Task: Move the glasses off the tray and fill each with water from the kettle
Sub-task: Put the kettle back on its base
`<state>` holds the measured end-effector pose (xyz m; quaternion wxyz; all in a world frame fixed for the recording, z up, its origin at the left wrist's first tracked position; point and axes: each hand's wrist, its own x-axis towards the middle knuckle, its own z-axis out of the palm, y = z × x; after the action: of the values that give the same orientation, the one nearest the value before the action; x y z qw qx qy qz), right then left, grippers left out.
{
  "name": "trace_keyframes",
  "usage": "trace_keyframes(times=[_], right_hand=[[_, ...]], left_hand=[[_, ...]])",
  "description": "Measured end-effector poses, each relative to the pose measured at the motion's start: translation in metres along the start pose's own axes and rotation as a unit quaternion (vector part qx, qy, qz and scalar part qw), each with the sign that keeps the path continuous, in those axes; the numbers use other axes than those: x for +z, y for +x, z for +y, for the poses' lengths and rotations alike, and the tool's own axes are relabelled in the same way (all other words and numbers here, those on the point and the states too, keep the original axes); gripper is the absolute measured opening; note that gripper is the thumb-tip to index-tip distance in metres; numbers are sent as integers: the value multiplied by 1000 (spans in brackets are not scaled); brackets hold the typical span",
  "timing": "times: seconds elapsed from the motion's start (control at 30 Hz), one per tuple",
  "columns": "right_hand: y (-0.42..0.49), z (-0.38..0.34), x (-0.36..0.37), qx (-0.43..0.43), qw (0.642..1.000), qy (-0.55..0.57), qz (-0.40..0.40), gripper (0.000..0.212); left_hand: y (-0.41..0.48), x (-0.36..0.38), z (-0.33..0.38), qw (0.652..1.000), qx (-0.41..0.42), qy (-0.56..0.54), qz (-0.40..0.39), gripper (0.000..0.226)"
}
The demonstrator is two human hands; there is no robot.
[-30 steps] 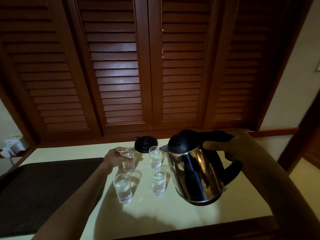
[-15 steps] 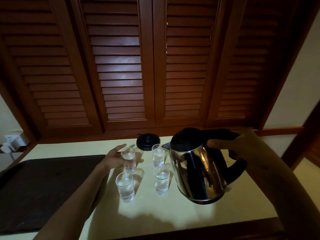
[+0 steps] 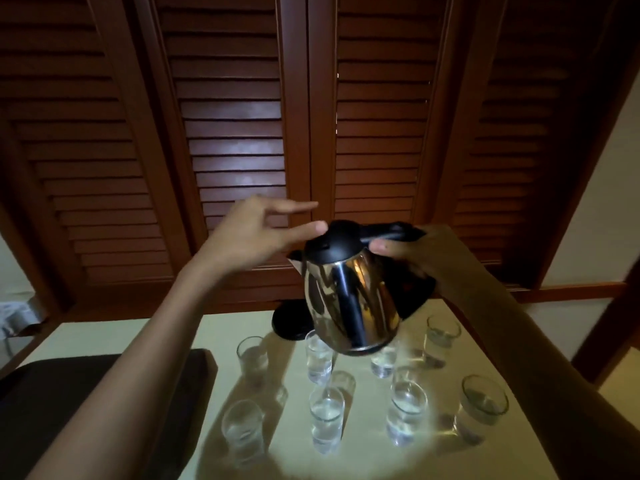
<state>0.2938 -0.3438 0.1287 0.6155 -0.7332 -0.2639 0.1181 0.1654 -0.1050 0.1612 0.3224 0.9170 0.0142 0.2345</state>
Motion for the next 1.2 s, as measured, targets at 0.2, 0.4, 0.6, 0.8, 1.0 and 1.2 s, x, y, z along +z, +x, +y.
trace_keyframes(times=[0.2,0.4,0.6,0.8,1.0,1.2], right_hand=[[92,24,30,-20,1000,3,-9,18],[156,85,63,16,999,6,-46,18],[195,149,89,74,996,11,-40,25],[215,180,99,84,995,36,-42,24],[222,196,99,89,993,57,-57,26],[220,204,91,78,990,62,-103,29]], left_hand=[[59,15,-28,993,-28,100,-58,39],[101,44,-106,986,-81,106,-103,28],[117,78,-161,973,-115,138,-144,18],[127,86,-182,965,-148,135,-167,22],[132,90,-183,962,-163,126,-177,36],[117,99,-181,969,-146,145,-140,37]])
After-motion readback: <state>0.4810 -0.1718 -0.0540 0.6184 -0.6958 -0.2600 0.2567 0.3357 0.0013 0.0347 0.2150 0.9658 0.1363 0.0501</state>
